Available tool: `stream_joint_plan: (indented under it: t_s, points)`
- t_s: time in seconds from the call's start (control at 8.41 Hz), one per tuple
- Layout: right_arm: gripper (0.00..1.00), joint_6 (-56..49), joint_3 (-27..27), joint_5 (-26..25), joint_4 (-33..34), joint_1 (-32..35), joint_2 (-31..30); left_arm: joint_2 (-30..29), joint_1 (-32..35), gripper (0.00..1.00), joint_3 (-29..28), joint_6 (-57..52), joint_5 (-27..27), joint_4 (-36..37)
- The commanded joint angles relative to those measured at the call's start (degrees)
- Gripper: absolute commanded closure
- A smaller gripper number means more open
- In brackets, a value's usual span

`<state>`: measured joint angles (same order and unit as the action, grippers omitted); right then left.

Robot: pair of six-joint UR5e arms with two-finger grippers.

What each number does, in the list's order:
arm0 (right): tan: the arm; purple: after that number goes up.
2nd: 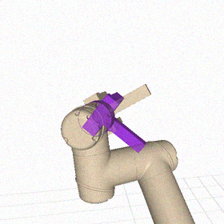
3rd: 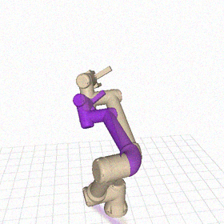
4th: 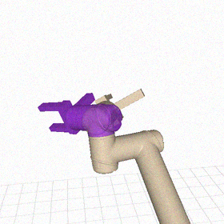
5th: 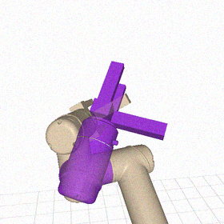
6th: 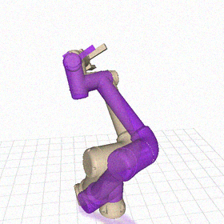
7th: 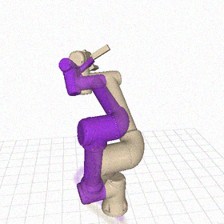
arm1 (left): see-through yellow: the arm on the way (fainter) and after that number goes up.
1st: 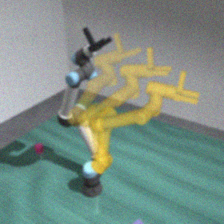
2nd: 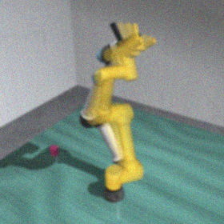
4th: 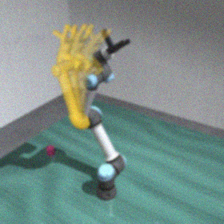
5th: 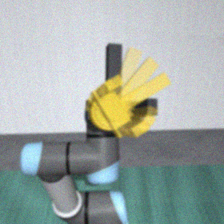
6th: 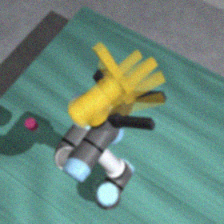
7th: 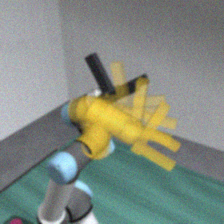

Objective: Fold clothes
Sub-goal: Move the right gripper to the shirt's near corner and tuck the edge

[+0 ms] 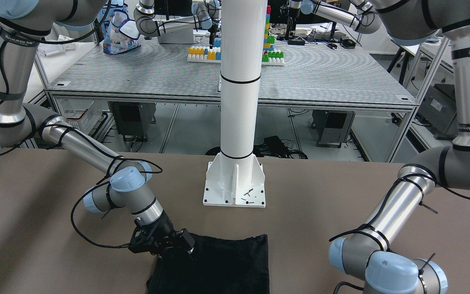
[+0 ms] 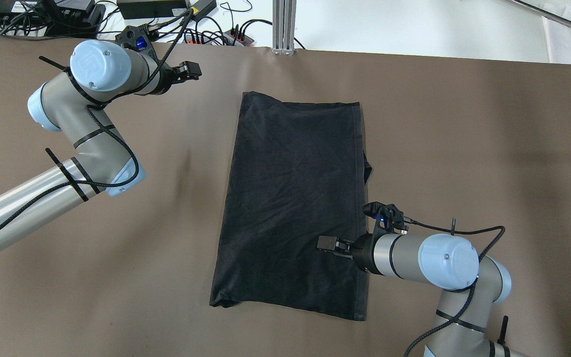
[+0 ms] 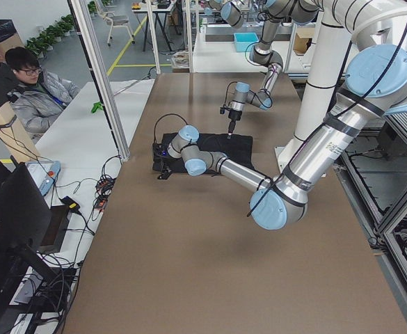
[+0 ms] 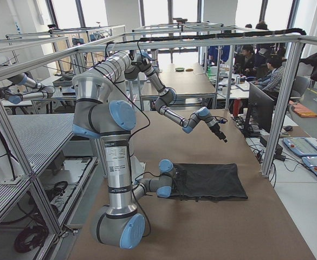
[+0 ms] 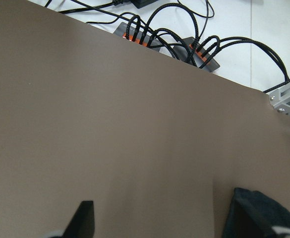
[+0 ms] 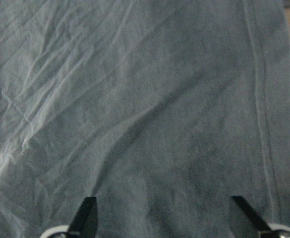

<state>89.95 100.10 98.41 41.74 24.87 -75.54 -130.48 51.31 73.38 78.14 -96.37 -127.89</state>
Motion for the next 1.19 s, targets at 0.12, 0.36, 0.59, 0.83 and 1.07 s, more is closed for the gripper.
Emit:
stream_joint_plan:
  t_s: [0.12,0.36,0.59,0.83,1.07]
  points:
    - [0.06,0.84,-1.31,-3.14,-2.71,-4.12,-1.54,-0.04,0.02,0.0,-0.26,0.0,0.13,0.01]
    - [0.06,0.93,-1.05,-3.14,-2.71,-4.04,-1.63,-0.04,0.02,0.0,-0.96,0.0,0.13,-0.17]
    - [0.06,0.93,1.22,-2.88,-2.63,-3.95,-1.46,-0.04,0.02,0.0,-0.96,0.0,0.13,-0.17]
    - [0.06,1.36,5.26,-2.7,-2.54,-3.86,-2.85,-0.04,0.11,0.0,-0.96,0.0,0.22,-0.17]
    - [0.05,7.23,5.63,-3.23,-2.63,-3.86,-5.49,-0.13,0.02,0.0,-0.96,0.0,2.15,-0.26]
